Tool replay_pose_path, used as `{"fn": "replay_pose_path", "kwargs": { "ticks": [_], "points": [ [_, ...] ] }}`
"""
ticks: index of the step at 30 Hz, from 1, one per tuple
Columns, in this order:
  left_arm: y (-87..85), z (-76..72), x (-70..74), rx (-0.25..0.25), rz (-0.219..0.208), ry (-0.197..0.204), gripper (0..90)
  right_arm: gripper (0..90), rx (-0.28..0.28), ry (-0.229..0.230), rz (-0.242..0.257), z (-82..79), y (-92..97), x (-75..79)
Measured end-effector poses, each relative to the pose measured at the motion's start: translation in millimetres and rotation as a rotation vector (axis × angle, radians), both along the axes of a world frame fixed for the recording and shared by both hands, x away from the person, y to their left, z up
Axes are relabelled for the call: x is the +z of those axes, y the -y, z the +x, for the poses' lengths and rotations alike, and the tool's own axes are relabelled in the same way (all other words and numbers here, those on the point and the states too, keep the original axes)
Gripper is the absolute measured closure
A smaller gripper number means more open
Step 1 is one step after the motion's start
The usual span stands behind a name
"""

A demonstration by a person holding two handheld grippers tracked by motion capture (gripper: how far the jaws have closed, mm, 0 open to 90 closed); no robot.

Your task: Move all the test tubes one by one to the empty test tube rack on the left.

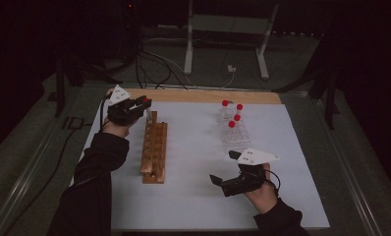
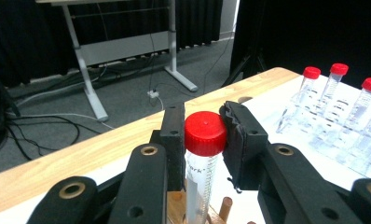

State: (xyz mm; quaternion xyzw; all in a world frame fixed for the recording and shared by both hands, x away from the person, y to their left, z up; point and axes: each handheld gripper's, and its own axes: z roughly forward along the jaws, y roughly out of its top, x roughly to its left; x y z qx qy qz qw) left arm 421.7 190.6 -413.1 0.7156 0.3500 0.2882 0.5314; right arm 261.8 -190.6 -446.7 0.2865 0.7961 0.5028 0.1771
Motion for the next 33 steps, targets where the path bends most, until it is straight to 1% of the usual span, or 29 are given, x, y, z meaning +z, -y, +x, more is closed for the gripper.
{"fn": "replay_pose_path", "kwargs": {
  "ticks": [1,3,8,13,15,20,24,30,33],
  "points": [
    [-0.1,0.6,-1.5,0.001,-0.002,-0.003,71.7,0.0,0.001,0.0,-0.002,0.0,0.0,-0.1],
    [0.4,2.4,-4.7,0.01,0.009,-0.007,71.7,0.0,0.001,-0.001,-0.001,-0.2,0.0,-0.2],
    [1.6,5.9,-15.0,0.011,0.012,-0.029,71.7,0.0,0.004,0.002,0.001,-0.7,0.0,0.3],
    [4.0,7.5,-24.5,0.015,0.032,-0.048,71.7,0.0,0.002,0.001,0.003,-1.1,1.1,1.3],
    [3.8,8.4,-28.1,0.013,0.028,-0.057,71.8,0.0,0.002,0.003,0.003,-1.4,1.2,1.5],
    [3.7,9.3,-38.2,0.018,0.033,-0.072,71.7,0.0,0.001,0.001,0.0,-1.2,1.4,1.7],
    [2.3,8.8,-44.2,0.018,0.02,-0.07,71.7,0.0,0.003,0.002,-0.001,-1.5,1.2,1.7],
    [1.5,6.8,-45.6,0.019,0.021,-0.063,71.7,0.0,0.004,0.002,0.0,-1.4,1.7,1.6],
    [1.0,5.9,-46.3,0.018,0.014,-0.062,71.7,0.0,0.006,0.002,0.0,-1.5,1.4,1.8]
  ]
}}
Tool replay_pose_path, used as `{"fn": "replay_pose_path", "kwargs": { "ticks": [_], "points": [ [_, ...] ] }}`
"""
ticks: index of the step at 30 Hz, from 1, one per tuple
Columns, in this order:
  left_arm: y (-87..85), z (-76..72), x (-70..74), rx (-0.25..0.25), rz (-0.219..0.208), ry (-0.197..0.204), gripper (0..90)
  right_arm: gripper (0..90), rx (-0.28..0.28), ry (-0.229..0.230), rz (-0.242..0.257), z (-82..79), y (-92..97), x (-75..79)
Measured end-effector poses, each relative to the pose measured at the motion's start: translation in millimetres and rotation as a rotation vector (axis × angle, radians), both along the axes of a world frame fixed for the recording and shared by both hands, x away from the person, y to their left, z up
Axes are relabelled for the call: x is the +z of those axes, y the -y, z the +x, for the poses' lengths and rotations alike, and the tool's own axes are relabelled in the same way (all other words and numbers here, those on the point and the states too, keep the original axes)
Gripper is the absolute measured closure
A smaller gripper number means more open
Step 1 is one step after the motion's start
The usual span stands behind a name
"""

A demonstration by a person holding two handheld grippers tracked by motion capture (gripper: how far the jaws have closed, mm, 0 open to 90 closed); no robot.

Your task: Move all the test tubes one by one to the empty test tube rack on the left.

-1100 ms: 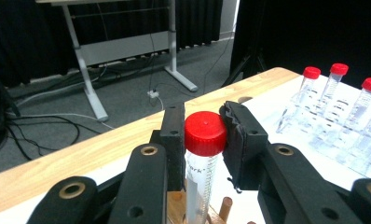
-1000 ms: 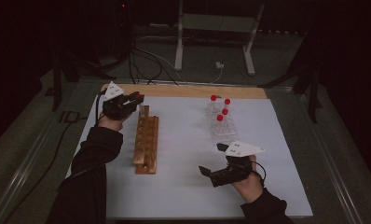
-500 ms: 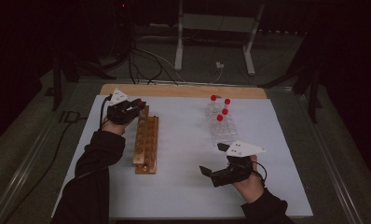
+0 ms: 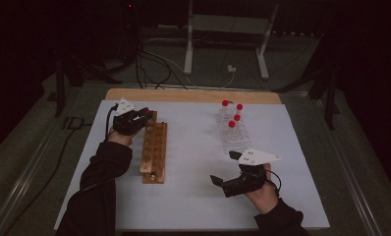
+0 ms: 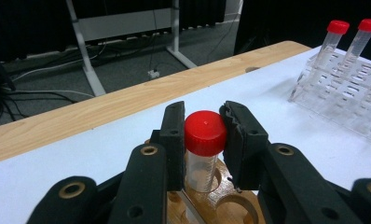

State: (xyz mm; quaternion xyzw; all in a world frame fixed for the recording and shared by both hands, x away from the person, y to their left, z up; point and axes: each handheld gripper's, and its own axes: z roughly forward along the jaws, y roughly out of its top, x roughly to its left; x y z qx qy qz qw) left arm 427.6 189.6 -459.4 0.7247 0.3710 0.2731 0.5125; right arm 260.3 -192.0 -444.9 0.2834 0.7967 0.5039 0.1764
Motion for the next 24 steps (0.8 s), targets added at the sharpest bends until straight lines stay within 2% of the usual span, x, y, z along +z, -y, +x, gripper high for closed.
{"fn": "replay_pose_path", "kwargs": {
  "ticks": [10,12,14,17,19,20,22,23,24],
  "points": [
    [0.0,0.7,2.6,-0.001,0.005,-0.015,69.5,0.0,0.004,0.006,0.011,-0.4,1.4,2.1],
    [-0.1,-0.4,5.9,0.004,0.008,-0.018,58.9,0.0,0.008,0.01,0.015,-0.5,2.0,3.6],
    [-0.4,-3.3,10.5,0.003,0.003,-0.014,52.8,0.0,0.006,0.019,0.027,-0.5,3.9,5.5],
    [-2.3,-9.5,19.6,-0.014,-0.022,-0.016,39.5,0.0,-0.009,0.031,0.049,-0.1,8.2,9.4],
    [-3.7,-15.6,26.4,-0.044,-0.037,-0.01,30.1,0.0,-0.016,0.035,0.057,0.3,10.9,12.4],
    [-3.4,-19.0,29.8,-0.04,-0.031,-0.006,25.5,0.0,-0.022,0.041,0.06,0.6,12.3,14.0],
    [-3.0,-26.0,35.9,-0.07,-0.034,-0.013,16.2,0.0,-0.03,0.04,0.061,2.1,15.3,17.4],
    [-2.7,-30.1,38.4,-0.074,-0.03,-0.01,15.5,0.0,-0.037,0.041,0.064,2.8,16.9,19.1],
    [-2.6,-33.7,40.7,-0.094,-0.037,-0.019,10.9,0.0,-0.04,0.043,0.062,3.9,18.6,20.8]
  ]
}}
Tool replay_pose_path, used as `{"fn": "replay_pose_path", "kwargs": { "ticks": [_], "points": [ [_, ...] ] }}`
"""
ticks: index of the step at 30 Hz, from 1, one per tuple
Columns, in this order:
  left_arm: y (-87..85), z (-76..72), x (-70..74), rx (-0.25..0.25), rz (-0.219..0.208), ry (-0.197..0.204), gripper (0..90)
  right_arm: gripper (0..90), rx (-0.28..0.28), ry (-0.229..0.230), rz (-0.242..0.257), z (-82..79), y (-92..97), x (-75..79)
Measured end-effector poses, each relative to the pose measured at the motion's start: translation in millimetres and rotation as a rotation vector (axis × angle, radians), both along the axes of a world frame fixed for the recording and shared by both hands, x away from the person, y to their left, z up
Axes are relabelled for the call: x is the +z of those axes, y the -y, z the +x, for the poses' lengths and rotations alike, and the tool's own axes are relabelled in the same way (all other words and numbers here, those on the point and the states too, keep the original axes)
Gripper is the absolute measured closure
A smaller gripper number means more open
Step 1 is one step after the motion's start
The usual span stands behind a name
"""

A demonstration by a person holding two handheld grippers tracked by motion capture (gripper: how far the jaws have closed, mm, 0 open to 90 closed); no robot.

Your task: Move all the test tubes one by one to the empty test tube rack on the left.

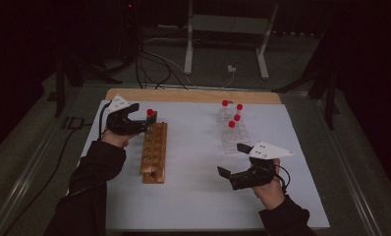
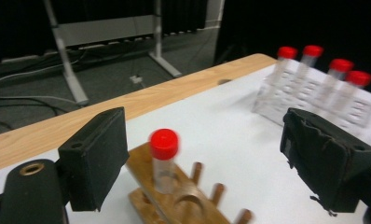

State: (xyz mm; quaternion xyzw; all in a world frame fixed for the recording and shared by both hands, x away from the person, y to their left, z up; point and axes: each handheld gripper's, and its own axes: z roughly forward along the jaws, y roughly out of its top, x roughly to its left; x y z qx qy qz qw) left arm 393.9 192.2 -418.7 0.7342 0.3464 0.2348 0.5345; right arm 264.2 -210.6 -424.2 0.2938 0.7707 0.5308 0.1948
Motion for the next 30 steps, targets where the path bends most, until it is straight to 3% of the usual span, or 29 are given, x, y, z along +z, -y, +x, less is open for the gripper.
{"fn": "replay_pose_path", "kwargs": {
  "ticks": [4,13,22,30],
  "points": [
    [1.4,-18.2,5.6,-0.072,-0.018,0.004,3.0,0.0,-0.018,0.002,-0.012,4.4,6.1,5.6],
    [7.1,-56.6,1.0,-0.179,-0.015,0.028,2.2,0.0,-0.082,-0.016,0.002,27.8,21.5,6.8],
    [15.6,-83.7,-10.7,-0.247,-0.003,0.024,2.3,0.0,-0.157,-0.043,-0.059,58.1,24.2,-13.5],
    [20.7,-93.6,-19.6,-0.278,0.016,0.016,2.3,6.2,-0.202,-0.076,-0.089,81.8,23.9,-32.0]
  ]
}}
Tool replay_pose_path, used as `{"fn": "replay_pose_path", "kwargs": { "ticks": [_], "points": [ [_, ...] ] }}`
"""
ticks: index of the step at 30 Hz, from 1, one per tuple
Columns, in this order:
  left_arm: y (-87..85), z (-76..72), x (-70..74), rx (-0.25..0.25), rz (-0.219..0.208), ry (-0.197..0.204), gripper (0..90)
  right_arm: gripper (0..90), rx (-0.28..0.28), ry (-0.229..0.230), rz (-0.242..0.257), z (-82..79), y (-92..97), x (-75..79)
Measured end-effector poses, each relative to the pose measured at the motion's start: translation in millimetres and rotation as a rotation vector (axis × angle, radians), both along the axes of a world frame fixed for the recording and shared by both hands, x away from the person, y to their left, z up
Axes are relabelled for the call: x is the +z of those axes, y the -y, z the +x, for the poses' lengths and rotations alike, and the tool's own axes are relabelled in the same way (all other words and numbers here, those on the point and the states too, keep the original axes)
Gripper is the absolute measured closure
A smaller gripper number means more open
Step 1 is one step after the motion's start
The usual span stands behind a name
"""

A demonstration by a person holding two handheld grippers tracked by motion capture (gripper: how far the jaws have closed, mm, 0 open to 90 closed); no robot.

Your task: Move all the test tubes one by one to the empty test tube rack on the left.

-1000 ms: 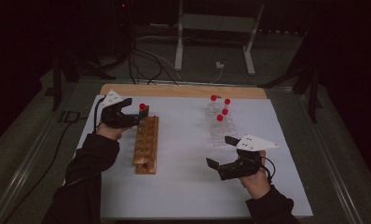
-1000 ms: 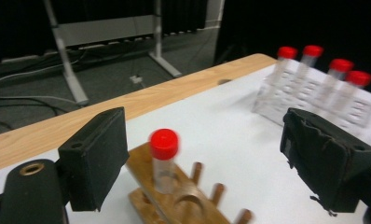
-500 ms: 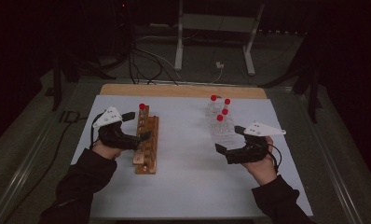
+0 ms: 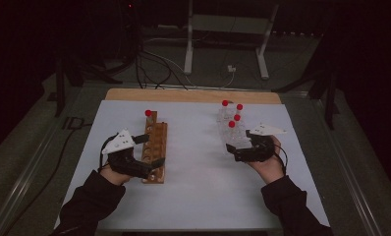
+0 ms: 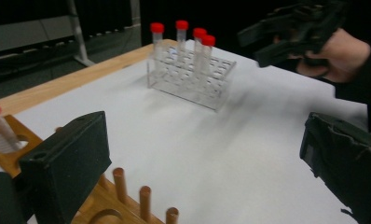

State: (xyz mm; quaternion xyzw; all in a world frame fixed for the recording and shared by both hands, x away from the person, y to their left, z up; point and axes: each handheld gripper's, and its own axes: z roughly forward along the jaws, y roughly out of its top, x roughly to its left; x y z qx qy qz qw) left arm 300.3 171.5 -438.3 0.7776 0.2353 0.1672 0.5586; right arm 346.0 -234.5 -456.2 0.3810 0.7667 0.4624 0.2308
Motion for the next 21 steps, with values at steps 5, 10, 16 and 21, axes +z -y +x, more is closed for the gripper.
{"fn": "replay_pose_path", "kwargs": {
  "ticks": [5,10,16,21],
  "points": [
    [0.6,-3.2,-3.0,-0.009,0.009,-0.005,2.3,17.4,-0.019,-0.02,-0.011,12.7,-2.5,-8.2],
    [-1.3,-2.9,-4.5,-0.006,0.01,-0.013,2.3,37.3,-0.052,-0.02,-0.023,24.5,-5.4,-12.9],
    [-1.5,-2.7,-4.8,-0.008,0.015,-0.015,2.3,55.5,-0.071,-0.026,-0.057,37.2,-9.4,-15.6],
    [-1.5,-2.6,-4.6,-0.01,0.011,-0.014,2.3,63.2,-0.097,-0.023,-0.07,44.3,-12.0,-16.4]
  ]
}}
